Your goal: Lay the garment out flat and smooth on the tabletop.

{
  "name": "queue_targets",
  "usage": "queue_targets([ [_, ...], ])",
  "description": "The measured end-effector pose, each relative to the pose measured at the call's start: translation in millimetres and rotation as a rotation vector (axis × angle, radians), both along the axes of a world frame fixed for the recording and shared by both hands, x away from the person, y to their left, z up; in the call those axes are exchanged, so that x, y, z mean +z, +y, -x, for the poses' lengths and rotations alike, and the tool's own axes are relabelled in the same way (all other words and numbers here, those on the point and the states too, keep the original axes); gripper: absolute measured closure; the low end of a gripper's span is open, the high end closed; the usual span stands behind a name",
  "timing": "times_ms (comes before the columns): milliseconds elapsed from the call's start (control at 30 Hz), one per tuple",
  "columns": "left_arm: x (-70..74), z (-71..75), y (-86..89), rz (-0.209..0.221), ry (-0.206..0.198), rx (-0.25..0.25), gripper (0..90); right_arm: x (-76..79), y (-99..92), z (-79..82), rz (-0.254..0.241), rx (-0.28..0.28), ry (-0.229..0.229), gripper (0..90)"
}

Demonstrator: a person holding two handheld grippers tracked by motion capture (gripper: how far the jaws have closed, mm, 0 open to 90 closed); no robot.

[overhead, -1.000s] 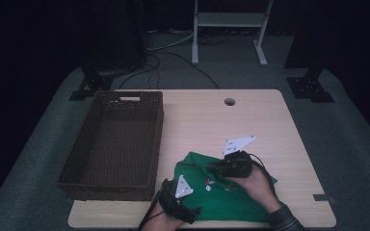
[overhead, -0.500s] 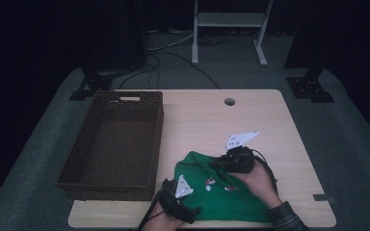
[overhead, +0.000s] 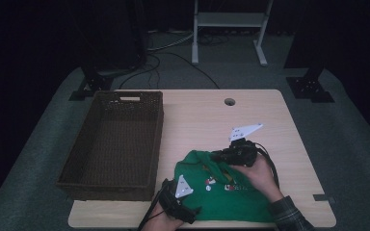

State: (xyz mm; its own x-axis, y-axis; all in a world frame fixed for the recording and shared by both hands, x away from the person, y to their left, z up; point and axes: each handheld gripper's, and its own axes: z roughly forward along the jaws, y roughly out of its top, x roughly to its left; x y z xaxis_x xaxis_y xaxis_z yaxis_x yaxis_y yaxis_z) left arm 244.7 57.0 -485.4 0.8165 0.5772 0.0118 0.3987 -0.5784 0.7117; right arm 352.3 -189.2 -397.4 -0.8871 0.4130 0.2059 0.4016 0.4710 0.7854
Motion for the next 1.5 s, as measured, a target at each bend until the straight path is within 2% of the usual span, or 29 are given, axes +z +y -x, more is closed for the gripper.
queue_targets([
  [100, 0.0, 0.0, 0.0, 0.0, 0.0, 0.0, 0.0, 1.0, -2.3, -3.9, -0.006, -0.026, 0.01, 84.2],
  [967, 0.0, 0.1, -0.1, 0.001, 0.001, 0.001, 0.0, 13.5, -12.4, -25.6, 0.01, -0.07, -0.012, 84.1],
  [1500, 0.0, 0.1, -0.1, 0.002, 0.001, 0.001, 0.0, 17.5, -15.9, -37.5, 0.027, -0.091, -0.007, 84.1],
])
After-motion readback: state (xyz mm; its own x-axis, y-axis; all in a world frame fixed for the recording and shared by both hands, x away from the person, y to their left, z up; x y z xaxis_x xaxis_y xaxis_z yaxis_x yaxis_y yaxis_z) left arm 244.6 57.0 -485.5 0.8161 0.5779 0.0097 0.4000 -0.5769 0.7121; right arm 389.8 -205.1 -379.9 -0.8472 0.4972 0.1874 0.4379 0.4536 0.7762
